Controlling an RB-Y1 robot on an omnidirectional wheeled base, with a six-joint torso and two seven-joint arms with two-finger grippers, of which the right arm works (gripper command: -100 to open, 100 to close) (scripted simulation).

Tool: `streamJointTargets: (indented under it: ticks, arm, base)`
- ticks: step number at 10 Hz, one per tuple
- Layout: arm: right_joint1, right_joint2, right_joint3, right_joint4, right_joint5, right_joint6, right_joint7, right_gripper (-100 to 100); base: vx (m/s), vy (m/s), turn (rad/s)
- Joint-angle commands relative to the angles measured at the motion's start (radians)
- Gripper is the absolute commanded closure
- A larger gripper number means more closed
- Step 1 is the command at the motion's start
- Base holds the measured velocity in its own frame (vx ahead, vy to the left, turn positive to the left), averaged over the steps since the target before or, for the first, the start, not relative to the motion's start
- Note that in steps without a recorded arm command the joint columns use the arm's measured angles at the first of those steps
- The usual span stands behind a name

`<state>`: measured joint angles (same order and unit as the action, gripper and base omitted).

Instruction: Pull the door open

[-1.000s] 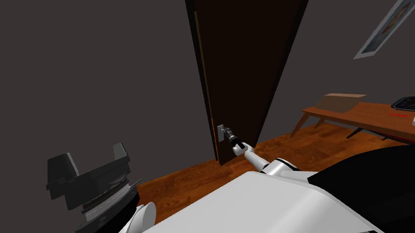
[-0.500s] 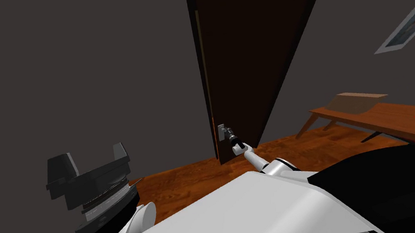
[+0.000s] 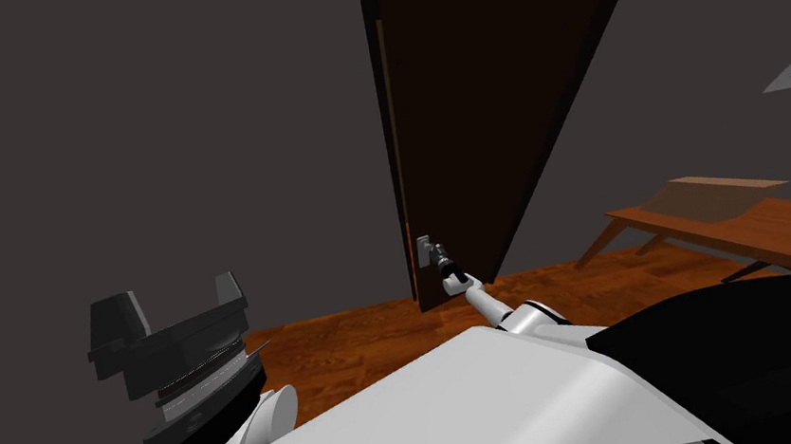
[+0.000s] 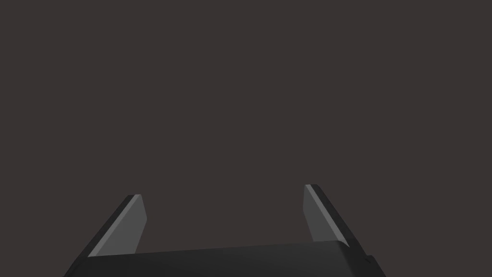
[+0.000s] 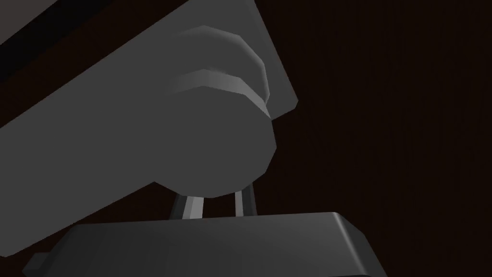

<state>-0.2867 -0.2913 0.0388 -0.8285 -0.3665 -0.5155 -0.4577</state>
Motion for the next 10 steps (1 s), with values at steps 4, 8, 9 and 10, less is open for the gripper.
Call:
streamJointTargets:
  ticks: [4, 8, 9, 10]
  arm:
    - [-0.016, 0.011, 0.013, -0.015, -0.105, 0.007, -0.120, 100]
    - [-0.006, 0.012, 0.017, 0.001, -0.169, 0.022, -0.204, -100]
    - [-0.004, 0.021, 0.022, -0.010, -0.193, 0.027, -0.235, -100]
    - [-0.004, 0.026, 0.026, -0.016, -0.207, 0.029, -0.254, -100]
  base:
    - [-0.062, -0.039, 0.116]
    - [-0.059, -0.048, 0.089]
    - [-0.120, -0.045, 0.008]
    - [-0.137, -0.049, -0.017]
